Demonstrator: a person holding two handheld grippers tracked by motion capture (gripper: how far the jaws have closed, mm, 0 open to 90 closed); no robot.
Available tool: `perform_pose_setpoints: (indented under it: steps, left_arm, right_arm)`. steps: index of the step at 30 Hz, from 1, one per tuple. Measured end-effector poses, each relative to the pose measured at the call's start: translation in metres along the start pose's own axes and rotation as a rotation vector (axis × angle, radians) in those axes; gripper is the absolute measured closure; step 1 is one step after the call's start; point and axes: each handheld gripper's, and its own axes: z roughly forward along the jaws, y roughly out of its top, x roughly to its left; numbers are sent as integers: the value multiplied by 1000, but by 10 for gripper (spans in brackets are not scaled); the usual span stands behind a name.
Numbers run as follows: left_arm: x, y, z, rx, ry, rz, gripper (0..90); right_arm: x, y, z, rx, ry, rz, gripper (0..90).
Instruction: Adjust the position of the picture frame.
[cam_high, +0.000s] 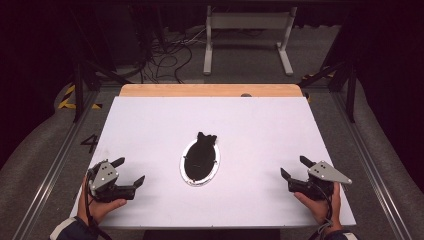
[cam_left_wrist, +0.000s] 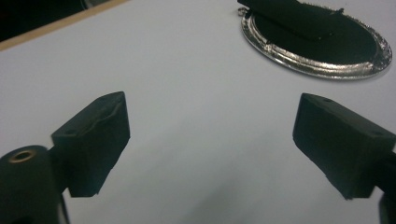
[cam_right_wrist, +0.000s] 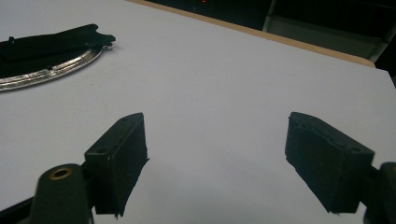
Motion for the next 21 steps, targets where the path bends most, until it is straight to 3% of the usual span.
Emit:
perform_pose_setpoints:
  steps: [3,5,9,12,14,15,16,18,19,20,21]
  left_arm:
    - [-4,0,3,27,-10,22,201]
    - [-8,-1,4,35,-18,30,257]
    - [-11,-3,7,58,-59,33,353]
    - [-14,-3,6,71,-69,54,479]
    - [-21,0,7,102,-114,81,588]
    - [-21,0,7,102,-114,81,627]
    - [-24,2,8,109,-133,88,627]
    - [-33,6,13,111,-197,93,737]
    - [-41,10,18,116,-229,118,803]
    - [-41,10,18,116,-229,118,818]
    - [-47,13,22,119,-255,128,818]
  right_arm:
    - [0,0,0,9,-4,0,226]
    - [0,1,2,20,9,2,335]
    - [1,8,8,25,35,5,459]
    - [0,15,18,45,67,7,598]
    - [0,22,24,46,98,21,705]
    - [0,26,28,48,108,22,743]
    - [0,26,28,48,108,22,743]
    - [2,32,35,49,134,17,828]
    - [4,41,44,47,150,9,876]
    - [4,41,44,47,150,9,876]
    - [6,45,50,51,166,9,882]
